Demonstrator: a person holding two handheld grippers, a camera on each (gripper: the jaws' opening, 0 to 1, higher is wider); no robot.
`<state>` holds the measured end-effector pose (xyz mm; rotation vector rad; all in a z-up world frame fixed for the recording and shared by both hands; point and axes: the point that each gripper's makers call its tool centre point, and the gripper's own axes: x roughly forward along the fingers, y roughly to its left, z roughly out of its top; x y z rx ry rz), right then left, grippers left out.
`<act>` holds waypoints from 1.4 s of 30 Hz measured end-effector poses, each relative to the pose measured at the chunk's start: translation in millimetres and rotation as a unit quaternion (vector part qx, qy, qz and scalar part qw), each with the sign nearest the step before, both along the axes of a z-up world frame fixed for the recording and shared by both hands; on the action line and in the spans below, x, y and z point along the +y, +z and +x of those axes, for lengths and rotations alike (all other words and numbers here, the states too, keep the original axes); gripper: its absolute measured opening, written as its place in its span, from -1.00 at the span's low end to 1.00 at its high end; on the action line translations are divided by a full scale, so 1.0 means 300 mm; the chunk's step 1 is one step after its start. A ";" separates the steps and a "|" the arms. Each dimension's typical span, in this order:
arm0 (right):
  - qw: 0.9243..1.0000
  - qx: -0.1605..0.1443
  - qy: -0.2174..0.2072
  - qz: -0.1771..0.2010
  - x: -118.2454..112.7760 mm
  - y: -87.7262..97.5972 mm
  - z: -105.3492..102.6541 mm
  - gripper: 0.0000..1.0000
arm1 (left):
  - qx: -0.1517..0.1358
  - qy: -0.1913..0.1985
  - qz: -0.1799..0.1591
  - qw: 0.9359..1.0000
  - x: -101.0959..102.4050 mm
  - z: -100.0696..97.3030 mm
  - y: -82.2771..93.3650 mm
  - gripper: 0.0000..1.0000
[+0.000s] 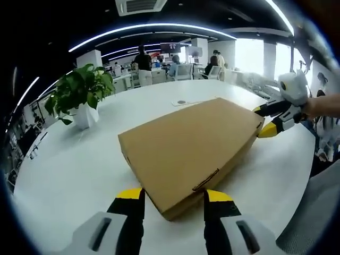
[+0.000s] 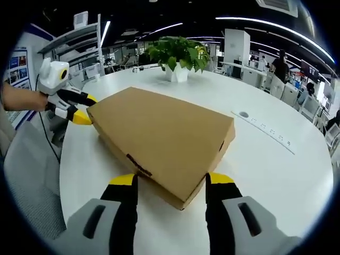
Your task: Operate the shoe box by opening the lid, removing the specified soft item, and placing it in the target area until the item is outside and the box remains undamaged.
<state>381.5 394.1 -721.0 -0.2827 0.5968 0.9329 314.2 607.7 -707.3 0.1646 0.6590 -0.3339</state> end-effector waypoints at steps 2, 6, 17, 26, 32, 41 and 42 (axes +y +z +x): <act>1.000 0.001 -0.003 -0.001 0.006 0.000 -0.009 -0.07 | 0.002 -0.003 0.000 1.000 0.007 -0.003 0.000 -0.12; 1.000 0.001 -0.010 -0.002 0.014 -0.001 -0.021 -0.07 | 0.004 -0.009 0.001 1.000 0.017 -0.009 0.002 -0.12; 0.999 0.000 -0.035 -0.003 0.045 -0.002 -0.075 -0.07 | 0.012 -0.033 0.004 0.999 0.058 -0.026 0.001 -0.12; 0.998 0.006 -0.056 -0.002 0.076 0.000 -0.127 -0.07 | 0.023 -0.056 0.010 0.998 0.096 -0.043 0.000 -0.13; 0.998 0.008 -0.067 -0.002 0.098 0.000 -0.172 -0.09 | 0.031 -0.072 0.014 0.997 0.123 -0.056 0.000 -0.13; 0.997 0.005 -0.071 -0.006 0.118 0.000 -0.236 -0.12 | 0.036 -0.099 0.020 0.994 0.155 -0.077 -0.002 -0.13; 0.997 0.005 -0.071 -0.006 0.119 0.000 -0.242 -0.12 | 0.037 -0.101 0.021 0.994 0.156 -0.079 -0.002 -0.13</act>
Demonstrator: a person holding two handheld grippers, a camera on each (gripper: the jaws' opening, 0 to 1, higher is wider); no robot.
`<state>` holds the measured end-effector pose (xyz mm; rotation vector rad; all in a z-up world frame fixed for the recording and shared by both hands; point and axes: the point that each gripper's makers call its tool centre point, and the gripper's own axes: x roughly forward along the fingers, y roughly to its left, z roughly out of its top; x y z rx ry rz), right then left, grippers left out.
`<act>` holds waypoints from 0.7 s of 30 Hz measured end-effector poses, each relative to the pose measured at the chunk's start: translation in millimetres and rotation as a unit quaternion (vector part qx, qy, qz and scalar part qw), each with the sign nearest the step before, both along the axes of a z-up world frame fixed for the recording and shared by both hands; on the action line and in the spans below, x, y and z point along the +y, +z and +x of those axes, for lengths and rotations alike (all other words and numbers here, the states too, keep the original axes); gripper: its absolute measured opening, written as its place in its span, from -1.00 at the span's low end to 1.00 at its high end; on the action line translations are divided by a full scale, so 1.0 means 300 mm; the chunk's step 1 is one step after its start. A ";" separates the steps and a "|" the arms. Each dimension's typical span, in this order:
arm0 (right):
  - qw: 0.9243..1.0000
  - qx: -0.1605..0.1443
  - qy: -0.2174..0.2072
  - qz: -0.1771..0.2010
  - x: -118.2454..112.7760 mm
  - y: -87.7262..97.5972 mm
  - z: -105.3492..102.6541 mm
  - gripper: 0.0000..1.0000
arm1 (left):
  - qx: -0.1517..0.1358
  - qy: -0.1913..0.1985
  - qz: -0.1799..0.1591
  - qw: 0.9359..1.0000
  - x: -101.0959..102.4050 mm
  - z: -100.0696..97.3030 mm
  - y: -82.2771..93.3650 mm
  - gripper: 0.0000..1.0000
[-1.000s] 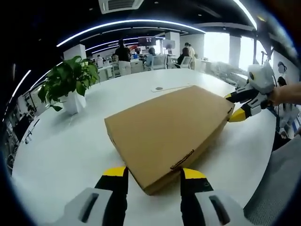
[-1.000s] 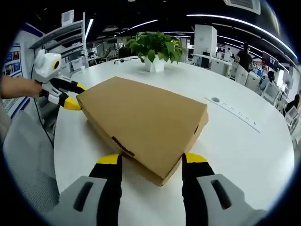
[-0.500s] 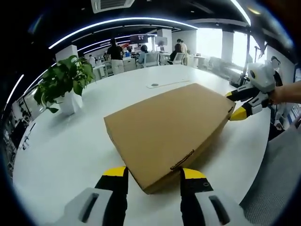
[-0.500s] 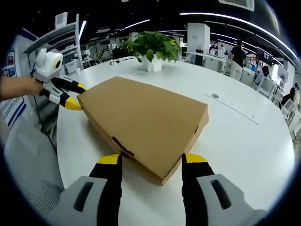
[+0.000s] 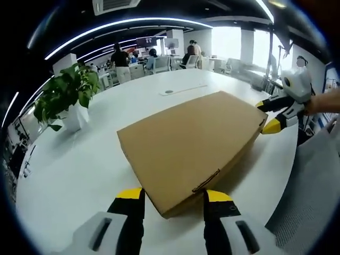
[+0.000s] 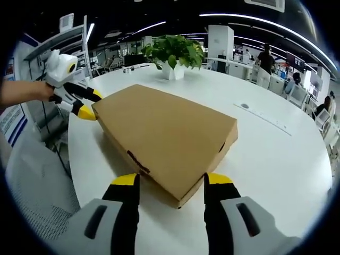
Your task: Operate the shoe box by opening the lid, removing the specified soft item, and placing it in the target area until the item is outside and the box remains undamaged.
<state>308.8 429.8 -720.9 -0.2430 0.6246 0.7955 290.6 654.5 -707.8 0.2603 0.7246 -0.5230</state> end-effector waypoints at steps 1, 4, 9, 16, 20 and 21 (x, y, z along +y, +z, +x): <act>1.000 0.000 0.000 -0.001 0.001 0.000 -0.007 -0.13 | 0.001 -0.002 0.000 1.000 0.002 -0.001 0.000 -0.13; 1.000 -0.002 0.002 0.000 0.009 -0.002 -0.029 -0.10 | 0.003 -0.007 0.001 1.000 0.008 -0.008 -0.001 -0.13; 1.000 0.000 0.002 0.003 0.020 -0.001 -0.061 -0.09 | 0.006 -0.015 0.003 1.000 0.021 -0.024 -0.002 -0.13; 1.000 0.005 0.006 0.011 0.040 0.003 -0.095 0.01 | 0.005 -0.020 0.002 1.000 0.032 -0.044 -0.002 -0.13; 1.000 0.005 0.012 0.015 0.049 0.003 -0.109 0.09 | 0.005 -0.019 0.000 1.000 0.036 -0.058 -0.002 -0.13; 1.000 0.005 0.013 0.015 0.050 0.003 -0.110 0.09 | 0.005 -0.019 0.000 1.000 0.036 -0.061 -0.001 -0.13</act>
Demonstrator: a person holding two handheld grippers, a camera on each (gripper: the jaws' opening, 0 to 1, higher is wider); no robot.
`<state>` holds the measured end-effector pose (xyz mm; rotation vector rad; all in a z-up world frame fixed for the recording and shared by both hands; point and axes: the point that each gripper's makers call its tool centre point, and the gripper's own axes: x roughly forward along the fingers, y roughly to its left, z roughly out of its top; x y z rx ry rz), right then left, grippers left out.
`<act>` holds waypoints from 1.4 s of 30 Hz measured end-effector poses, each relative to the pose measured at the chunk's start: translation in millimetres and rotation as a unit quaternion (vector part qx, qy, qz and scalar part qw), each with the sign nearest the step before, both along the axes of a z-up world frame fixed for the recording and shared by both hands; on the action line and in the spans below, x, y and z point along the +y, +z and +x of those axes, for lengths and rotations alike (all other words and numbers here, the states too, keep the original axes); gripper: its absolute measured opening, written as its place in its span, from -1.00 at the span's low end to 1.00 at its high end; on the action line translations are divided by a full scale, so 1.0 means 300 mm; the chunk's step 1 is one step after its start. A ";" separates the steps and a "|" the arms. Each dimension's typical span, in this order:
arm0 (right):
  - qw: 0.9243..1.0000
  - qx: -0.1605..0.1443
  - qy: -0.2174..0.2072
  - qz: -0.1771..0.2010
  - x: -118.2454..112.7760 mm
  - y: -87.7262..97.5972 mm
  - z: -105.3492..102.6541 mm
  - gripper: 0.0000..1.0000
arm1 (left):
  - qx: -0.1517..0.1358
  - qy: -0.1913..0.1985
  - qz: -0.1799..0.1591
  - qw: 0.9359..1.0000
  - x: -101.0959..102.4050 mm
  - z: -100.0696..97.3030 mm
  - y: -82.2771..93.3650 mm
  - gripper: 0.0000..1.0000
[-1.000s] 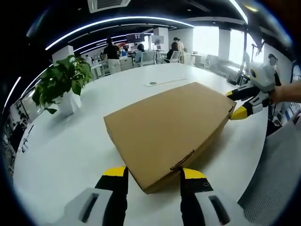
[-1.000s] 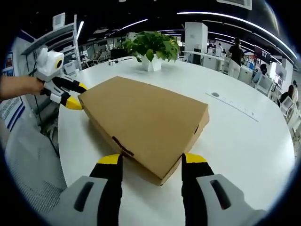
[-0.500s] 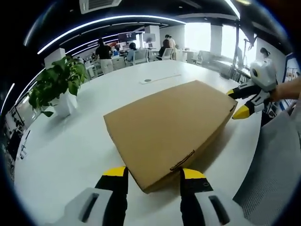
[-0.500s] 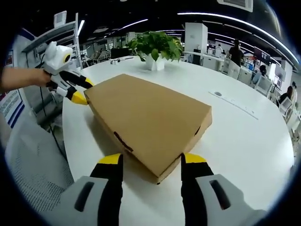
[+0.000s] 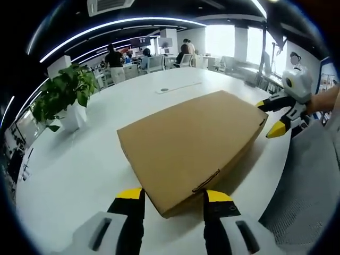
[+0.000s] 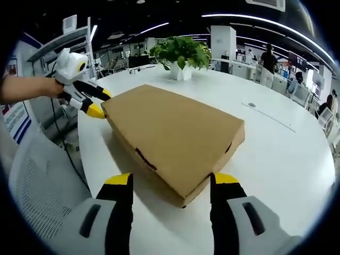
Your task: Operate the shoe box by opening the lid, removing the specified soft item, and placing it in the target area until the item is outside and the box remains undamaged.
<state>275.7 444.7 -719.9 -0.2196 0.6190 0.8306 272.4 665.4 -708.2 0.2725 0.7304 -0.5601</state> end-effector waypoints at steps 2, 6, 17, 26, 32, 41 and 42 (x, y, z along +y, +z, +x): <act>1.000 0.002 0.002 0.001 0.001 0.001 -0.002 0.09 | 0.000 0.001 -0.001 1.000 0.002 -0.006 0.000 -0.13; 1.000 0.001 0.006 0.000 0.005 -0.001 -0.007 0.09 | 0.000 0.002 -0.001 1.000 0.006 -0.015 0.001 -0.13; 1.000 -0.011 0.023 -0.006 -0.012 0.001 -0.013 0.00 | 0.009 0.008 -0.019 1.000 -0.009 -0.022 0.007 -0.02; 0.999 -0.016 0.029 -0.003 -0.012 0.014 -0.019 0.04 | 0.009 -0.008 -0.007 1.000 -0.019 -0.032 0.017 0.09; 0.999 -0.025 0.031 0.004 -0.012 0.045 -0.023 0.05 | 0.001 -0.009 -0.009 1.000 -0.018 -0.033 0.049 0.09; 0.998 -0.046 0.036 0.006 -0.011 0.096 -0.023 0.04 | -0.013 -0.015 -0.011 1.000 -0.018 -0.029 0.104 0.09; 0.998 -0.048 0.036 0.007 -0.011 0.103 -0.023 0.04 | -0.015 -0.018 -0.007 1.000 -0.018 -0.028 0.109 0.10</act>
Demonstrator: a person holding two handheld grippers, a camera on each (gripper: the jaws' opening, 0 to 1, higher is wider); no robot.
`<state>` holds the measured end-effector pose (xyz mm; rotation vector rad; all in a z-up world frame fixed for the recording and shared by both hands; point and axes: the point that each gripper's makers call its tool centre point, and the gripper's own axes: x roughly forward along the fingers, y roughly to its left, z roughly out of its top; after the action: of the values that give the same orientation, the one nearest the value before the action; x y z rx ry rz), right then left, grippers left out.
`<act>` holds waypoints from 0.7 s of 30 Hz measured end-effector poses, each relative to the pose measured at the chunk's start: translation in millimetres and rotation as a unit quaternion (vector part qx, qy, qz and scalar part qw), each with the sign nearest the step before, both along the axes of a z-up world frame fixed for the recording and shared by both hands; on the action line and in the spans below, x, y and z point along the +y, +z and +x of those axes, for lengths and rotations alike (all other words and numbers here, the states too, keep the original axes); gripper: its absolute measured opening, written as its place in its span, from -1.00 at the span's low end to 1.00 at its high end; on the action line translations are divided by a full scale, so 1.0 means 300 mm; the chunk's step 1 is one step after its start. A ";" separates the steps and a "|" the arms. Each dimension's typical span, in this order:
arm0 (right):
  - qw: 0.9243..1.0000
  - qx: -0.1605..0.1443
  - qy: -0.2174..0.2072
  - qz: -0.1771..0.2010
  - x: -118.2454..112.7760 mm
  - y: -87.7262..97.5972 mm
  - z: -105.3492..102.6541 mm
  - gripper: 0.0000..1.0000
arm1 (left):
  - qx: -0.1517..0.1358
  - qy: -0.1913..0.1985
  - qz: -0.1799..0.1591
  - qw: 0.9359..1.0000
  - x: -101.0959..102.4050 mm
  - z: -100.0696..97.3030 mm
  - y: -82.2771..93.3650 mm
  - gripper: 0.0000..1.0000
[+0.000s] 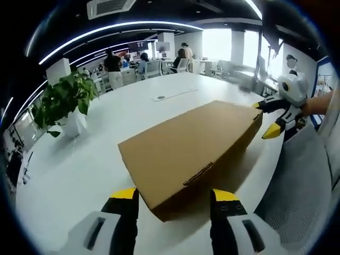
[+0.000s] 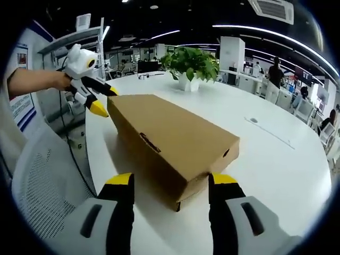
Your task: Operate the shoe box by opening the lid, removing the specified soft item, and placing it in the target area until the item is outside and the box remains undamaged.
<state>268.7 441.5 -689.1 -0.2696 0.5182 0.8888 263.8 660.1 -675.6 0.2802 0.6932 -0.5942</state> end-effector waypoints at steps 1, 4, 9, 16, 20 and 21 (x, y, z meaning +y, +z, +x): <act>1.000 -0.001 0.000 0.000 0.000 0.003 0.000 0.05 | -0.001 -0.001 0.001 1.000 0.000 0.000 0.002 0.10; 1.000 -0.007 0.000 0.003 0.001 0.023 0.003 0.05 | -0.004 -0.004 0.001 1.000 0.000 0.002 0.019 0.14; 1.000 -0.013 0.000 0.006 0.005 0.048 0.007 0.08 | -0.011 -0.008 0.001 1.000 0.000 0.010 0.047 0.16; 1.000 -0.023 -0.002 0.011 0.006 0.089 0.021 0.08 | -0.017 -0.011 -0.003 1.000 -0.003 0.017 0.094 0.16; 1.000 -0.028 -0.002 0.012 0.006 0.108 0.031 0.07 | -0.021 -0.013 -0.002 1.000 -0.006 0.024 0.119 0.15; 0.999 -0.030 -0.002 0.013 0.006 0.115 0.033 0.07 | -0.023 -0.013 -0.002 1.000 -0.006 0.026 0.125 0.14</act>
<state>278.5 443.2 -654.5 -0.2712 0.4505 0.8807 271.7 658.4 -638.2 0.2984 0.6445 -0.6120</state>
